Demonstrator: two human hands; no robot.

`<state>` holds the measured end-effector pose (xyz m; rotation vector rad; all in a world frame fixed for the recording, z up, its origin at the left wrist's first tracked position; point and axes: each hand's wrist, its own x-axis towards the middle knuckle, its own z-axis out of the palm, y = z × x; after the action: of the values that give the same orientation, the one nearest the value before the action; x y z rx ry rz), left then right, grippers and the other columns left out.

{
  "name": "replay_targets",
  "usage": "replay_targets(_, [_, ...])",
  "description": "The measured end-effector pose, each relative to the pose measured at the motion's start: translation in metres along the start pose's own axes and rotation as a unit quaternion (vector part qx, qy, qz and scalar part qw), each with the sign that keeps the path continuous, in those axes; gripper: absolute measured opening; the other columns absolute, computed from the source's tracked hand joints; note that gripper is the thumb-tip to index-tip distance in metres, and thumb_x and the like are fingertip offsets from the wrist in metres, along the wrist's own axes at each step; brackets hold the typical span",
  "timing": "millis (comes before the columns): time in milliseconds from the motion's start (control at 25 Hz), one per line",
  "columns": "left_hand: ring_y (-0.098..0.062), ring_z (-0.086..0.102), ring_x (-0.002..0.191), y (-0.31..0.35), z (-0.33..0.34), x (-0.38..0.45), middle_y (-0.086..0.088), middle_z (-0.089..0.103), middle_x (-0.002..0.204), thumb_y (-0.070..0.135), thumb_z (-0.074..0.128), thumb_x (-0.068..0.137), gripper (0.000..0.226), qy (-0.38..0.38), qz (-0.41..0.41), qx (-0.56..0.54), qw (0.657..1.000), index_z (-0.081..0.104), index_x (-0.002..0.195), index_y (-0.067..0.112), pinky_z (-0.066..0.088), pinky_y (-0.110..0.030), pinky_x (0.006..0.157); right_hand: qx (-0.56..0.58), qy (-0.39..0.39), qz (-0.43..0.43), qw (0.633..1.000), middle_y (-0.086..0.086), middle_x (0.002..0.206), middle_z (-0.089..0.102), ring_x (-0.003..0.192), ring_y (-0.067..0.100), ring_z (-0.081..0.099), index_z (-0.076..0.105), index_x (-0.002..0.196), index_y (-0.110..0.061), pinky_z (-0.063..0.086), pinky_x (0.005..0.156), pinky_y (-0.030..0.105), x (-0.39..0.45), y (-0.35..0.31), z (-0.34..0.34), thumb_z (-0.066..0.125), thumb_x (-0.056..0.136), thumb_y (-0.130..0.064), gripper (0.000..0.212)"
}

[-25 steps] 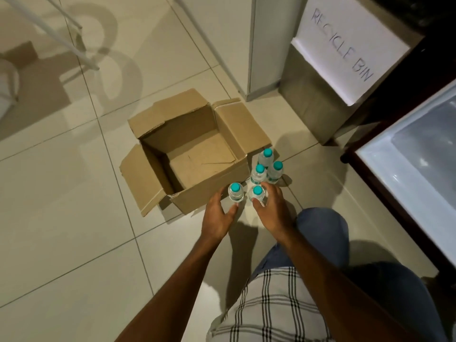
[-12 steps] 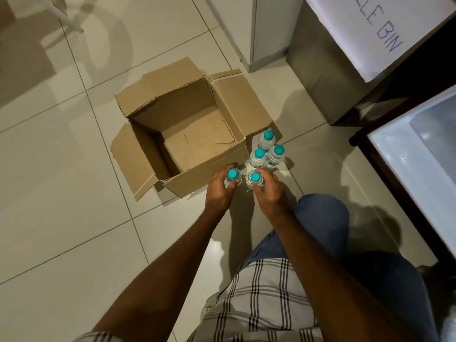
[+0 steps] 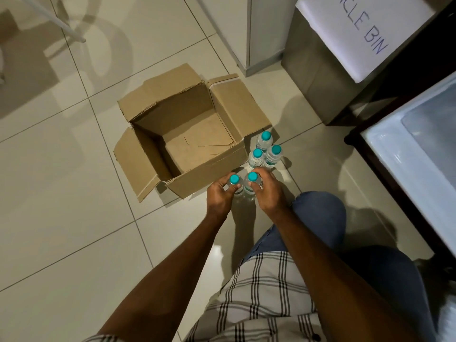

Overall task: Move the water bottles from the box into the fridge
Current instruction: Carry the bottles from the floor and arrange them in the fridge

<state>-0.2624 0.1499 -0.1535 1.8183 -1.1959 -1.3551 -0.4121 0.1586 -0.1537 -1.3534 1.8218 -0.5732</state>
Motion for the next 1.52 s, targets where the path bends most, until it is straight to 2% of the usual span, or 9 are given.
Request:
replay_targets(240, [-0.007,0.062,0.109,0.019,-0.014,-0.023,0.013,0.067,0.123,0.024,0.071,0.092,0.031,0.001,0.059,0.013,0.998,0.071,0.122,0.02,0.056,-0.025,0.088,0.099,0.013,-0.033,0.994,0.004,0.146,0.053,0.136,0.018,0.051,0.052,0.135,-0.015,0.053,0.104,0.043,-0.014,-0.016,-0.021,0.068,0.093,-0.009,0.045])
replay_targets(480, [-0.012,0.064,0.11,0.069,-0.014,-0.036,0.008,0.069,0.124,0.034,0.072,0.09,0.037,-0.056,0.147,0.055,0.986,0.069,0.125,0.023,0.058,-0.038,0.091,0.076,0.089,-0.061,0.991,0.005,0.138,0.06,0.126,0.017,0.059,0.056,0.133,-0.014,0.057,0.092,0.027,-0.03,-0.03,-0.076,0.074,0.09,-0.017,0.046])
replay_targets(640, [-0.001,0.065,0.103,0.118,0.005,-0.047,0.015,0.069,0.118,0.033,0.076,0.087,0.032,-0.101,0.2,0.059,0.973,0.072,0.119,0.027,0.055,-0.018,0.086,0.083,0.144,-0.085,0.982,0.002,0.123,0.068,0.114,0.015,0.065,0.061,0.125,-0.014,0.059,0.088,0.026,-0.043,-0.036,-0.129,0.077,0.088,-0.018,0.041])
replay_targets(760, [0.008,0.062,0.096,0.16,0.023,-0.057,0.022,0.068,0.104,0.023,0.077,0.086,0.022,-0.121,0.265,0.068,0.954,0.074,0.106,0.031,0.046,-0.005,0.077,0.088,0.192,-0.092,0.973,-0.001,0.117,0.068,0.11,0.016,0.065,0.064,0.12,-0.013,0.057,0.09,0.027,-0.054,-0.04,-0.177,0.077,0.087,-0.016,0.036])
replay_targets(920, [-0.006,0.059,0.105,0.219,0.056,-0.069,0.006,0.068,0.115,0.024,0.08,0.083,0.028,-0.126,0.361,0.108,0.918,0.075,0.11,0.021,0.045,-0.016,0.089,0.031,0.264,-0.151,0.952,0.005,0.114,0.07,0.103,0.015,0.068,0.065,0.12,-0.007,0.058,0.088,0.027,-0.076,-0.047,-0.242,0.075,0.09,-0.019,0.034])
replay_targets(1000, [-0.009,0.06,0.103,0.253,0.071,-0.076,0.004,0.067,0.117,0.024,0.081,0.081,0.033,-0.132,0.401,0.118,0.899,0.074,0.114,0.021,0.047,-0.016,0.089,0.053,0.274,-0.153,0.948,-0.004,0.113,0.068,0.104,0.01,0.066,0.064,0.117,-0.018,0.056,0.089,0.019,-0.088,-0.053,-0.277,0.073,0.092,-0.022,0.027])
replay_targets(1120, [-0.008,0.063,0.1,0.304,0.094,-0.088,0.008,0.068,0.114,0.024,0.081,0.081,0.034,-0.174,0.452,0.115,0.867,0.074,0.115,0.024,0.053,-0.025,0.089,0.06,0.308,-0.134,0.94,-0.01,0.116,0.065,0.112,0.009,0.062,0.063,0.115,-0.027,0.053,0.097,0.026,-0.107,-0.061,-0.328,0.074,0.092,-0.022,0.026])
replay_targets(1360, [0.024,0.053,0.095,0.4,0.146,-0.126,0.023,0.061,0.108,0.023,0.081,0.081,0.037,-0.177,0.557,0.069,0.808,0.072,0.117,0.025,0.042,0.002,0.083,0.04,0.425,-0.172,0.888,-0.012,0.111,0.068,0.107,0.005,0.065,0.067,0.112,-0.023,0.054,0.097,0.028,-0.148,-0.083,-0.426,0.08,0.084,-0.016,0.032])
replay_targets(1520, [0.022,0.055,0.099,0.453,0.176,-0.158,0.018,0.065,0.111,0.02,0.08,0.084,0.038,-0.181,0.612,-0.017,0.77,0.071,0.12,0.023,0.041,0.003,0.08,0.011,0.505,-0.185,0.843,-0.012,0.114,0.067,0.108,0.001,0.063,0.066,0.116,-0.027,0.052,0.089,0.016,-0.174,-0.098,-0.48,0.079,0.085,-0.019,0.034])
